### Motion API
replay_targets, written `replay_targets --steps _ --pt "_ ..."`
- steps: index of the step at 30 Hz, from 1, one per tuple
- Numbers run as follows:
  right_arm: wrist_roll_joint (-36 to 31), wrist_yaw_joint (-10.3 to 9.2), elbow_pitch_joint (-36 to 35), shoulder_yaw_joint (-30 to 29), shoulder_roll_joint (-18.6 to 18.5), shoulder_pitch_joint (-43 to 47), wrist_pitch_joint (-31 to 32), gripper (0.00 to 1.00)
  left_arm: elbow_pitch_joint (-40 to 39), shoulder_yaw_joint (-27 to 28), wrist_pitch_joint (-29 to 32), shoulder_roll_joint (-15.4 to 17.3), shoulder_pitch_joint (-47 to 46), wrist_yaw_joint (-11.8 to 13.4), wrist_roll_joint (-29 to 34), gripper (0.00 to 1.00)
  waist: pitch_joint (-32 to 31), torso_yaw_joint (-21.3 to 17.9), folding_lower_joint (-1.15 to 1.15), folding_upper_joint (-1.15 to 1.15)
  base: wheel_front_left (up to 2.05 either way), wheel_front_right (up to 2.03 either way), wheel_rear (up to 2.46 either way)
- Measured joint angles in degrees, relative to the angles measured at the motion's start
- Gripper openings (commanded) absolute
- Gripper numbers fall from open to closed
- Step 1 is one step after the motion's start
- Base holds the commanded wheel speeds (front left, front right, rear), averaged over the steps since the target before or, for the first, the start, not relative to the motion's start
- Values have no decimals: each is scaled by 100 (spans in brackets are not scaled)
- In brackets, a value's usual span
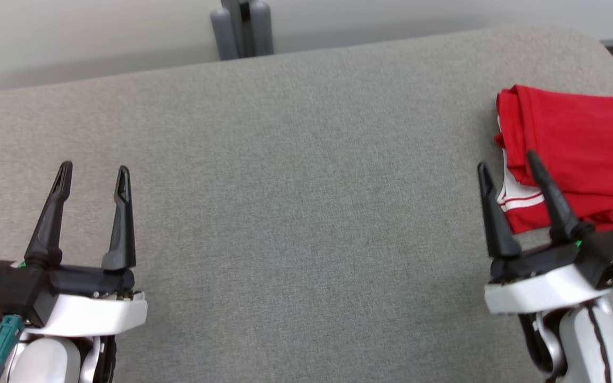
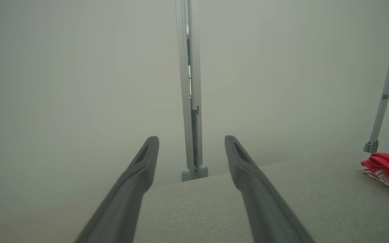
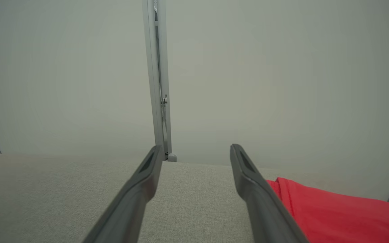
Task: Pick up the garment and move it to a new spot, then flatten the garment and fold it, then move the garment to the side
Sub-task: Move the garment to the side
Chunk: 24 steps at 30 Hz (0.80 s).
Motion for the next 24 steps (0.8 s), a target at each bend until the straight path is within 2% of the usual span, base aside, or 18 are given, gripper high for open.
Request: replay_targets --steps 9,24 --pt "-38 0 14 -89 133 750 82 100 189 23 26 41 567 165 87 100 -563 204 0 0 0 0 0" --pt "-2 0 -24 -488 168 1196 208 100 508 -85 151 -1 962 267 25 100 -986 391 0 0 0 0 0"
